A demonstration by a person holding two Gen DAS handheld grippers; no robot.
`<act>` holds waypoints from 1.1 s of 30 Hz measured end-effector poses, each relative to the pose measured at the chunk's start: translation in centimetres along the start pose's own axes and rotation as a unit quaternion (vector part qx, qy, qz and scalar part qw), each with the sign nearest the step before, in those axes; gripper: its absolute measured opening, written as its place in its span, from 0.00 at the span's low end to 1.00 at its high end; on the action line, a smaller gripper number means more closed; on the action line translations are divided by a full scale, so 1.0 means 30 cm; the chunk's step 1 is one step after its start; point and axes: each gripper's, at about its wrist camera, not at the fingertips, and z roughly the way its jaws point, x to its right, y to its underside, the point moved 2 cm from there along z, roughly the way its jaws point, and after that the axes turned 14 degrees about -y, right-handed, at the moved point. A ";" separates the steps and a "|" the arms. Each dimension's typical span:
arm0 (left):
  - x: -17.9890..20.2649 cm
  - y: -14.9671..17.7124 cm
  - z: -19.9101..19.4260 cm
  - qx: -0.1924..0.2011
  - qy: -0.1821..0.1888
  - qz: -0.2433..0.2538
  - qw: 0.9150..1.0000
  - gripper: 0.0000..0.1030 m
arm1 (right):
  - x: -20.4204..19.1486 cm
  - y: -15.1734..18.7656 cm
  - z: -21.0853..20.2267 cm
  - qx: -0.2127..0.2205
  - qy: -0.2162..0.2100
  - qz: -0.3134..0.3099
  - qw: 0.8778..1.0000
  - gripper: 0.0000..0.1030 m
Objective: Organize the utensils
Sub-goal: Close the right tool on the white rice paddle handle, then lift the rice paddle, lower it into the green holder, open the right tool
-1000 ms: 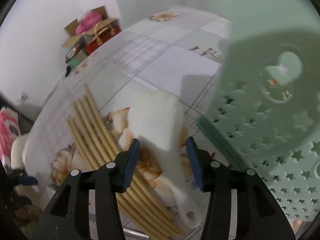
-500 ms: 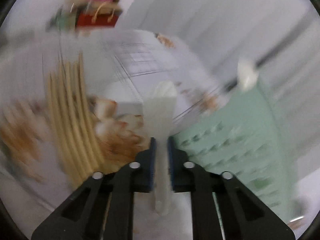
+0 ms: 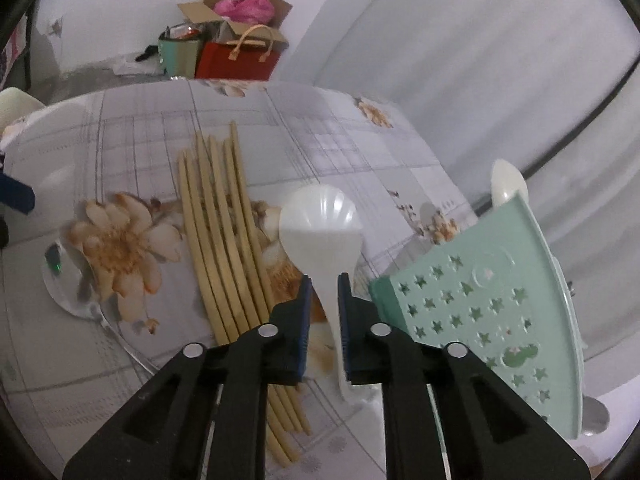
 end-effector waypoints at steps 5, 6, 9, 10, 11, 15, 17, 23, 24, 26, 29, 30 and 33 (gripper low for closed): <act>0.002 0.006 0.001 0.000 -0.003 0.002 1.000 0.40 | -0.014 -0.036 0.081 0.006 -0.005 -0.006 1.000 0.21; 0.003 0.006 0.003 -0.001 -0.003 0.003 1.000 0.40 | -0.017 -0.040 0.091 0.005 -0.006 -0.007 1.000 0.21; 0.007 0.008 0.002 -0.001 -0.001 0.004 1.000 0.40 | -0.023 -0.051 0.117 0.001 -0.002 -0.014 1.000 0.21; 0.008 0.009 0.004 -0.002 0.000 0.004 1.000 0.40 | -0.024 -0.055 0.126 0.000 -0.002 -0.016 1.000 0.21; 0.009 0.008 0.004 -0.002 0.001 0.005 1.000 0.40 | -0.026 -0.062 0.137 0.000 -0.004 -0.017 1.000 0.21; 0.009 0.004 0.005 -0.003 0.003 0.005 1.000 0.40 | -0.034 -0.067 0.167 -0.004 0.000 -0.022 1.000 0.21; 0.009 0.003 0.002 -0.002 0.004 0.005 1.000 0.40 | -0.040 -0.070 0.181 -0.006 0.007 -0.026 1.000 0.21; 0.016 0.003 0.001 -0.002 0.009 0.007 1.000 0.41 | -0.052 -0.083 0.207 -0.008 0.035 -0.033 0.999 0.11; 0.019 0.003 0.001 -0.002 0.010 0.009 1.000 0.41 | -0.052 -0.084 0.214 -0.010 0.040 -0.034 0.999 0.10; 0.027 0.002 0.002 -0.003 0.009 0.013 1.000 0.42 | -0.058 -0.085 0.221 -0.014 0.053 -0.038 0.998 0.09; 0.033 0.003 -0.003 -0.003 0.008 0.016 1.000 0.42 | -0.069 -0.084 0.210 -0.009 0.051 -0.039 0.998 0.08; 0.034 0.002 -0.003 -0.003 0.007 0.016 1.000 0.42 | -0.070 -0.082 0.204 -0.007 0.048 -0.036 0.998 0.08; 0.035 -0.002 -0.002 -0.002 0.007 0.010 1.000 0.42 | -0.055 -0.077 0.196 -0.005 0.031 -0.016 0.999 0.08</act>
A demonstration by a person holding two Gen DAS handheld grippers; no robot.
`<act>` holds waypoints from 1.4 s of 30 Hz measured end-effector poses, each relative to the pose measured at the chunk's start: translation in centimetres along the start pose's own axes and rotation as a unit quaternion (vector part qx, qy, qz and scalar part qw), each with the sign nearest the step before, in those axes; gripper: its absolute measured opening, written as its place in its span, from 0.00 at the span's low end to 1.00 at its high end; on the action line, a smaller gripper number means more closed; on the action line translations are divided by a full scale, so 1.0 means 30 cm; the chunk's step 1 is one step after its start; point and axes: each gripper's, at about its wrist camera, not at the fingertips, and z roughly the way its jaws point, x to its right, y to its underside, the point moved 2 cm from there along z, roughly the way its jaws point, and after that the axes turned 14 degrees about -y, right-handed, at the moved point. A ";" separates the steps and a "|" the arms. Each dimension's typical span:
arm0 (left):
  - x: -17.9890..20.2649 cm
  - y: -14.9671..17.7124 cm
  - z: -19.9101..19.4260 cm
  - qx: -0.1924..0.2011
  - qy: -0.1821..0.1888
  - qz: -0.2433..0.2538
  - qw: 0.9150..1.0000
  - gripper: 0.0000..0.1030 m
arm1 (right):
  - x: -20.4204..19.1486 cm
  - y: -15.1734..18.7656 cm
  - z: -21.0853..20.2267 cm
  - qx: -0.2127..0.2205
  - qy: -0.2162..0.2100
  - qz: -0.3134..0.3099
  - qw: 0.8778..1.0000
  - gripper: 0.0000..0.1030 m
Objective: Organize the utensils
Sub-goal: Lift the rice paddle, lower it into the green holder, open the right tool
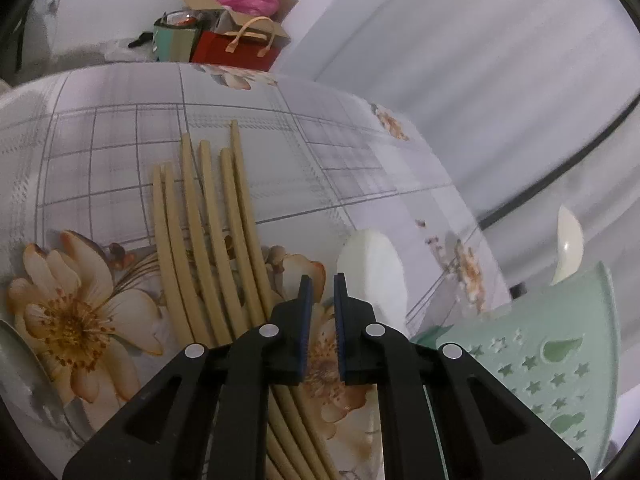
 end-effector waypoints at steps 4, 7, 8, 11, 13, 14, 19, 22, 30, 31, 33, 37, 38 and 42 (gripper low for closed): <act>-0.003 0.001 0.005 -0.002 -0.001 -0.001 1.000 0.43 | 0.018 -0.008 0.009 0.000 -0.004 0.012 1.000 0.11; -0.012 0.003 0.003 -0.002 0.001 -0.004 1.000 0.44 | 0.025 -0.027 0.010 0.002 -0.018 0.029 0.999 0.21; -0.015 0.003 0.004 -0.002 0.001 -0.006 1.000 0.44 | 0.030 -0.036 0.013 0.003 -0.020 0.036 0.999 0.22; -0.020 0.005 0.003 -0.002 0.002 -0.009 1.000 0.44 | 0.052 -0.052 0.032 -0.002 -0.018 0.062 0.998 0.19; -0.021 0.006 -0.001 0.000 0.001 -0.010 1.000 0.44 | 0.080 -0.055 0.047 -0.008 -0.019 0.088 0.996 0.05; -0.022 0.005 -0.002 0.000 0.002 -0.011 1.000 0.44 | 0.089 -0.053 0.045 -0.007 -0.025 0.101 0.995 0.04; -0.016 0.008 -0.004 0.001 -0.002 -0.012 1.000 0.44 | 0.177 -0.033 -0.051 0.043 -0.050 0.169 0.983 0.00; -0.004 0.010 0.002 -0.003 -0.002 -0.011 1.000 0.44 | 0.225 -0.015 -0.128 0.076 -0.075 0.207 0.973 0.00; 0.029 0.004 0.030 -0.017 -0.008 -0.019 1.000 0.44 | 0.304 0.054 -0.320 0.151 -0.111 0.263 0.946 0.00; 0.032 0.003 0.036 -0.020 -0.011 -0.021 1.000 0.44 | 0.309 0.060 -0.336 0.158 -0.114 0.266 0.944 0.00; 0.031 0.001 0.051 -0.029 -0.018 -0.028 0.999 0.43 | 0.320 0.075 -0.370 0.175 -0.122 0.275 0.937 0.00; 0.033 -0.008 0.077 -0.040 -0.024 -0.040 0.998 0.41 | 0.335 0.097 -0.418 0.197 -0.131 0.279 0.931 0.00; 0.033 -0.009 0.079 -0.041 -0.026 -0.040 0.998 0.40 | 0.339 0.103 -0.434 0.205 -0.133 0.280 0.928 0.00; 0.034 -0.015 0.116 -0.060 -0.046 -0.048 0.996 0.26 | 0.370 0.114 -0.481 0.231 -0.148 0.285 0.918 0.00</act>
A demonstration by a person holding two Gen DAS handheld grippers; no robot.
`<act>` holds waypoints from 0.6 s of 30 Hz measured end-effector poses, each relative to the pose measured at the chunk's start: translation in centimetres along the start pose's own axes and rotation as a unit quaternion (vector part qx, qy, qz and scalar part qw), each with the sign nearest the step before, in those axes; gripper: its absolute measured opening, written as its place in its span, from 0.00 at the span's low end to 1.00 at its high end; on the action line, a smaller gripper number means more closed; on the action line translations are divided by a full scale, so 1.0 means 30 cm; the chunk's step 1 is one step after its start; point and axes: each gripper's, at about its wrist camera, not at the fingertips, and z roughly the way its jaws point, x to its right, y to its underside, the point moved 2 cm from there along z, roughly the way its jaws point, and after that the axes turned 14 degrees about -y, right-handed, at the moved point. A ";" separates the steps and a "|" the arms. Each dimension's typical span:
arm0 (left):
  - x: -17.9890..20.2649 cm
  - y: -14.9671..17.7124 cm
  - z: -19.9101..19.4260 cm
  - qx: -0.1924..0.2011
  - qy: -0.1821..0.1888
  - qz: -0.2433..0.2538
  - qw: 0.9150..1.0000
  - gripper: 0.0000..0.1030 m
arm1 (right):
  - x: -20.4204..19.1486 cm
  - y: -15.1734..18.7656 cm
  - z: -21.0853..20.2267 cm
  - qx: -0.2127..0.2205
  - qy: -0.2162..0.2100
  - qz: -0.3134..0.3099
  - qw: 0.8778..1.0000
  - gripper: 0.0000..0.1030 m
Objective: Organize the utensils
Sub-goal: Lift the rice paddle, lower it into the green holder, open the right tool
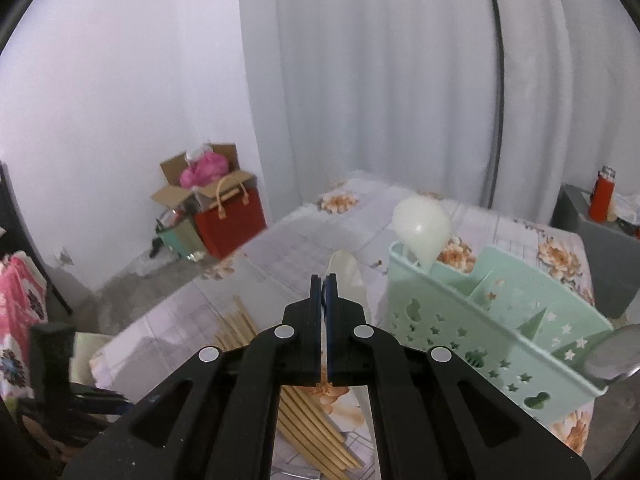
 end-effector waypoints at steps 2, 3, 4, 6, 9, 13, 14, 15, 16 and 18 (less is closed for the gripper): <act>-0.005 -0.003 0.019 -0.006 -0.008 -0.008 1.000 0.19 | 0.010 -0.025 -0.037 0.016 -0.014 0.008 1.000 0.00; -0.005 -0.005 0.024 -0.006 -0.009 -0.010 1.000 0.16 | 0.018 -0.039 -0.055 0.025 -0.020 0.012 0.999 0.00; -0.005 -0.007 0.030 -0.007 -0.011 -0.013 1.000 0.12 | 0.027 -0.053 -0.073 0.034 -0.026 0.016 0.999 0.00; -0.011 -0.011 0.039 -0.007 -0.015 -0.018 1.000 0.07 | 0.059 -0.102 -0.134 0.064 -0.047 0.034 0.996 0.00; -0.025 -0.012 0.043 -0.009 -0.011 -0.029 0.999 0.05 | 0.112 -0.172 -0.209 0.110 -0.057 0.050 0.991 0.00; -0.021 -0.008 0.045 -0.008 -0.013 -0.028 1.000 0.05 | 0.175 -0.240 -0.285 0.160 -0.033 0.052 0.985 0.00; -0.019 -0.008 0.045 -0.007 -0.014 -0.027 1.000 0.05 | 0.189 -0.256 -0.305 0.174 -0.024 0.050 0.983 0.00; -0.019 -0.007 0.043 -0.006 -0.015 -0.026 1.000 0.05 | 0.199 -0.267 -0.320 0.186 -0.018 0.047 0.981 0.00; -0.019 -0.005 0.040 -0.006 -0.015 -0.026 1.000 0.05 | 0.208 -0.276 -0.331 0.196 -0.010 0.044 0.980 0.00; -0.023 -0.003 0.038 -0.005 -0.015 -0.027 1.000 0.05 | 0.234 -0.288 -0.344 0.212 0.004 0.040 0.976 0.00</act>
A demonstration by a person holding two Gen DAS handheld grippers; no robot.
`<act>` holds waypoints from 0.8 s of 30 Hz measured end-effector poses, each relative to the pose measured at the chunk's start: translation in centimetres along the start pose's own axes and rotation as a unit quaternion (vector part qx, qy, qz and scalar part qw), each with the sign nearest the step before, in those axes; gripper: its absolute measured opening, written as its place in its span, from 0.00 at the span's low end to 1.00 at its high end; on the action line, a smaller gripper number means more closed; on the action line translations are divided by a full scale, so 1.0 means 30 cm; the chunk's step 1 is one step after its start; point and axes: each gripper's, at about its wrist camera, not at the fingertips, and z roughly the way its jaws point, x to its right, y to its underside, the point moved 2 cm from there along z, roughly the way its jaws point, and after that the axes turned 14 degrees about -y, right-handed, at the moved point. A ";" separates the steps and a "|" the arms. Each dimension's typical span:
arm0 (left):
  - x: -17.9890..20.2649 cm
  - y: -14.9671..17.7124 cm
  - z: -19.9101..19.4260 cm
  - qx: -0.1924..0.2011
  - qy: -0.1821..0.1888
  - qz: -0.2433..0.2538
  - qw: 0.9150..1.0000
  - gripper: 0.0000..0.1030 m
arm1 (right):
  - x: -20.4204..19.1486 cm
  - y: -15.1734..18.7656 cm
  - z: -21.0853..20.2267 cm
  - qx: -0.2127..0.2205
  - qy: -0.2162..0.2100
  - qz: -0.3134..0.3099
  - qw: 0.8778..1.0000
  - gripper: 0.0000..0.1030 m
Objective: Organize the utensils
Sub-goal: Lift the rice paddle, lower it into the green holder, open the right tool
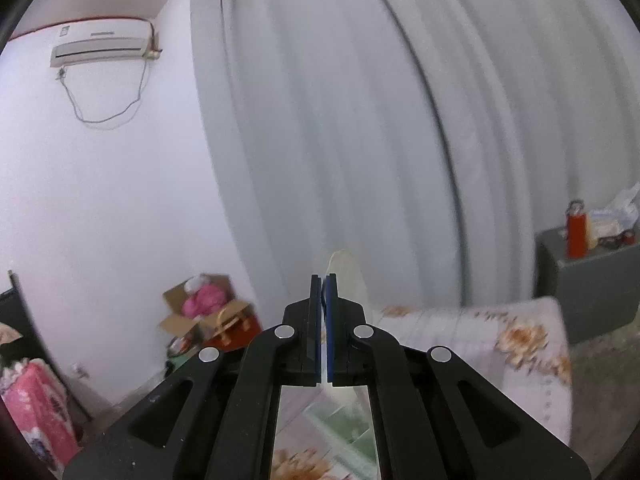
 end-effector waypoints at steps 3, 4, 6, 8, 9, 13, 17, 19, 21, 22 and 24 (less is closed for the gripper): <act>0.004 -0.001 0.000 0.001 -0.001 0.000 1.000 0.05 | 0.057 0.013 0.025 0.006 0.016 0.007 1.000 0.00; 0.004 -0.001 -0.001 0.001 -0.001 0.000 1.000 0.05 | 0.081 0.030 0.044 0.005 0.021 0.013 1.000 0.00; 0.004 -0.001 -0.001 0.001 0.000 -0.001 1.000 0.05 | 0.112 0.066 0.074 0.001 0.033 0.022 0.999 0.00; 0.003 -0.001 -0.001 0.002 0.000 -0.003 1.000 0.05 | 0.146 0.109 0.077 -0.002 0.043 0.040 0.998 0.00; 0.003 -0.001 -0.001 0.002 0.000 -0.002 1.000 0.05 | 0.151 0.124 0.079 -0.002 0.048 0.044 0.998 0.00; 0.004 -0.004 0.000 0.005 0.000 -0.003 1.000 0.05 | 0.164 0.185 0.080 -0.007 0.065 0.045 0.997 0.00; -0.002 -0.004 0.002 0.007 0.006 -0.008 1.000 0.05 | 0.156 0.215 0.042 -0.012 0.075 0.020 0.997 0.00; -0.001 -0.005 0.003 0.011 0.005 -0.006 1.000 0.04 | 0.148 0.232 0.023 -0.011 0.079 0.012 0.997 0.00; 0.000 -0.005 0.004 0.014 0.003 -0.004 1.000 0.04 | 0.154 0.240 0.002 -0.014 0.079 0.013 0.997 0.00; 0.000 -0.004 0.004 0.016 0.002 -0.003 1.000 0.04 | 0.156 0.248 -0.005 -0.015 0.079 0.017 0.997 0.00; -0.002 -0.004 0.001 0.023 0.000 -0.003 1.000 0.03 | 0.151 0.264 -0.029 -0.016 0.081 0.018 0.996 0.00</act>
